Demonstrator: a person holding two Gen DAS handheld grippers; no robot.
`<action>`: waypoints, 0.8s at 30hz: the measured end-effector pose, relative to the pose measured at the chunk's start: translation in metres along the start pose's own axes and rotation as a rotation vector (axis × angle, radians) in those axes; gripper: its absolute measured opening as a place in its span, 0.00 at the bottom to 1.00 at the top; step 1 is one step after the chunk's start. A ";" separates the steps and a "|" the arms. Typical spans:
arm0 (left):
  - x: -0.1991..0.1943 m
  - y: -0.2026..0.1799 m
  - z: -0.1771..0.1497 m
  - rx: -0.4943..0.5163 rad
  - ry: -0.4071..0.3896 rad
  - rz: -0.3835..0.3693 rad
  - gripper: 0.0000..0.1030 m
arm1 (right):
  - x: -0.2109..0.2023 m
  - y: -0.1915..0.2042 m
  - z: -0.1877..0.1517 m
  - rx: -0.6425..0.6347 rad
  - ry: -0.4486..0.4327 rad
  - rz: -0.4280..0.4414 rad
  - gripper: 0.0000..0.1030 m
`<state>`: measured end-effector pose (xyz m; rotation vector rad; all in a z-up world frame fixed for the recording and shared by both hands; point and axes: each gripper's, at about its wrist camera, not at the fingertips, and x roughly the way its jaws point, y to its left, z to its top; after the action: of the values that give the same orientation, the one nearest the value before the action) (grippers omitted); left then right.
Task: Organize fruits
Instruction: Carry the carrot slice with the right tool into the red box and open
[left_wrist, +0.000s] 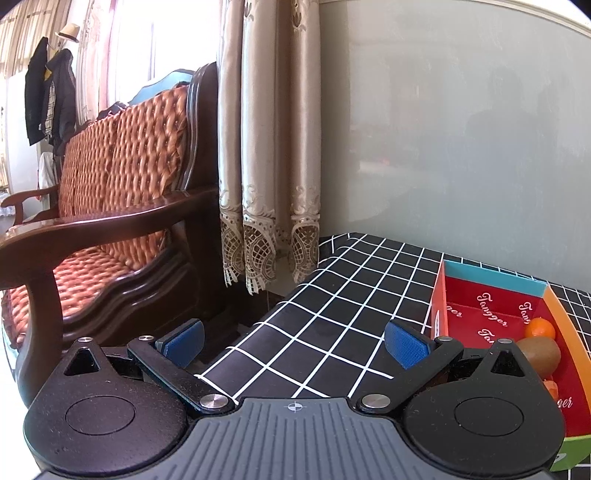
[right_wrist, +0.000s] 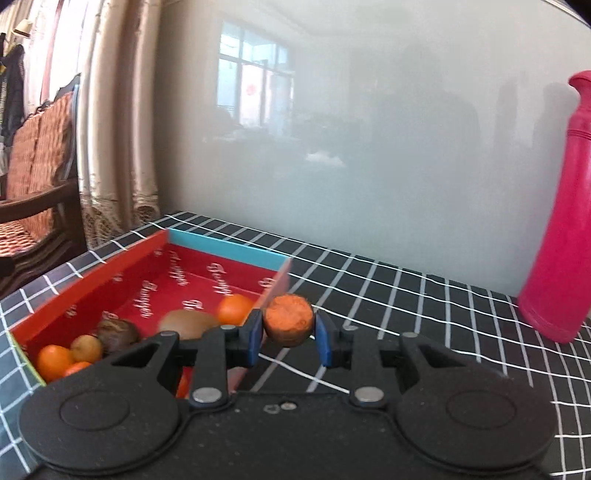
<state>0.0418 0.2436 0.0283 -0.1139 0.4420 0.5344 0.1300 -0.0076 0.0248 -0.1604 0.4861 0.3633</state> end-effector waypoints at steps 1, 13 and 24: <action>-0.001 0.001 -0.001 0.002 -0.002 0.003 1.00 | -0.001 0.003 0.000 -0.002 -0.001 0.006 0.27; -0.005 0.001 -0.009 0.053 0.026 0.008 1.00 | 0.002 0.039 0.000 -0.011 0.010 0.103 0.27; -0.017 -0.022 -0.006 0.063 0.007 -0.045 1.00 | -0.003 0.064 -0.006 -0.087 0.027 0.147 0.46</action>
<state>0.0379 0.2154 0.0300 -0.0652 0.4617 0.4753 0.1012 0.0489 0.0167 -0.2150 0.5104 0.5270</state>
